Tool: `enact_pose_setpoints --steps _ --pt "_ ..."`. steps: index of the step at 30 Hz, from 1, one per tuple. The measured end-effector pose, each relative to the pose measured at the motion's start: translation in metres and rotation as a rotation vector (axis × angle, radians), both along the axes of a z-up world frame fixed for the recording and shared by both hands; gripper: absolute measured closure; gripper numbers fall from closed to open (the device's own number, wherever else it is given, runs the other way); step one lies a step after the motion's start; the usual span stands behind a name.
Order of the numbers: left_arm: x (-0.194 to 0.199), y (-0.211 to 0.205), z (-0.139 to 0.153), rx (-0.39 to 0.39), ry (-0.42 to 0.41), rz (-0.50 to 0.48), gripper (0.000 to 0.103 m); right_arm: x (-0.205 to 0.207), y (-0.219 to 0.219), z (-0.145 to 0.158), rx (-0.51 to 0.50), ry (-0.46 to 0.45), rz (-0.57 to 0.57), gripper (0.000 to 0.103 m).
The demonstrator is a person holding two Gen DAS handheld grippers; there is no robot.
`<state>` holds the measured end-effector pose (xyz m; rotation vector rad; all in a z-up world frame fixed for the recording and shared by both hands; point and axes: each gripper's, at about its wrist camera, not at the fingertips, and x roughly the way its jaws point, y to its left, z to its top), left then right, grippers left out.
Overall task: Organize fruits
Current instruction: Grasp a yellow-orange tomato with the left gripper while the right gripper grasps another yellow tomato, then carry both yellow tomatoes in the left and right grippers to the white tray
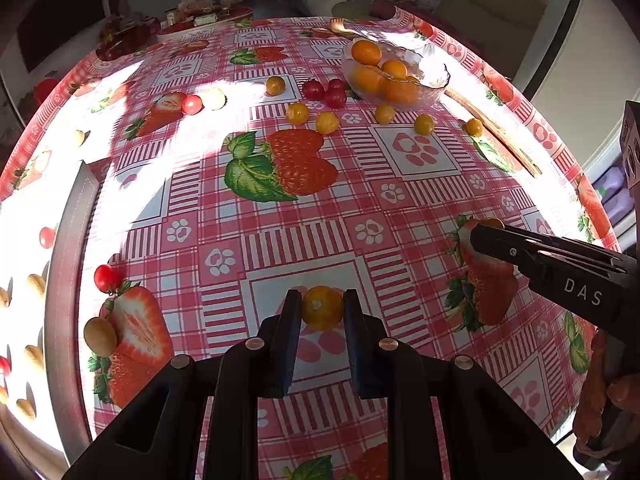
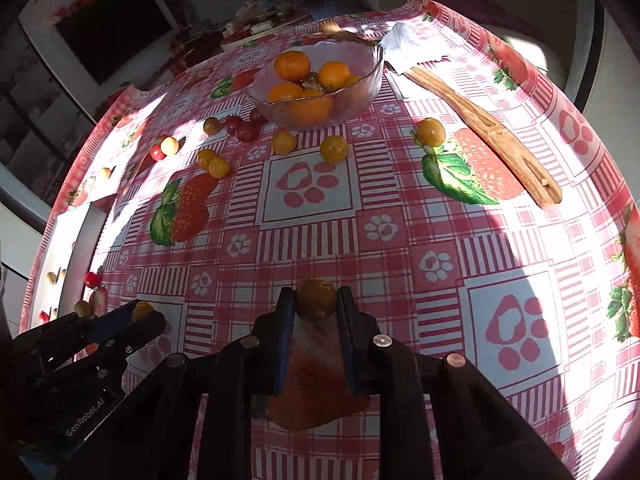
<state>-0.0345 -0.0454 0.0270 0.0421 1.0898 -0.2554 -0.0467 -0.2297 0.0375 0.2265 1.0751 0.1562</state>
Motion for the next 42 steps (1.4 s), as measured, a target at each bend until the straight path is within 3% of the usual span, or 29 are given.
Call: enact_pose_setpoints --steps 23,35,42 --pt "-0.053 0.056 0.025 -0.024 -0.065 0.087 0.080 -0.038 0.054 0.024 -0.029 -0.008 0.084 0.080" --pt "-0.061 0.140 0.045 -0.024 -0.126 0.222 0.080 -0.024 0.130 0.042 -0.053 -0.029 0.238 0.080" --pt "-0.052 0.202 0.049 0.024 -0.162 0.327 0.080 -0.005 0.187 0.059 -0.041 -0.050 0.342 0.080"
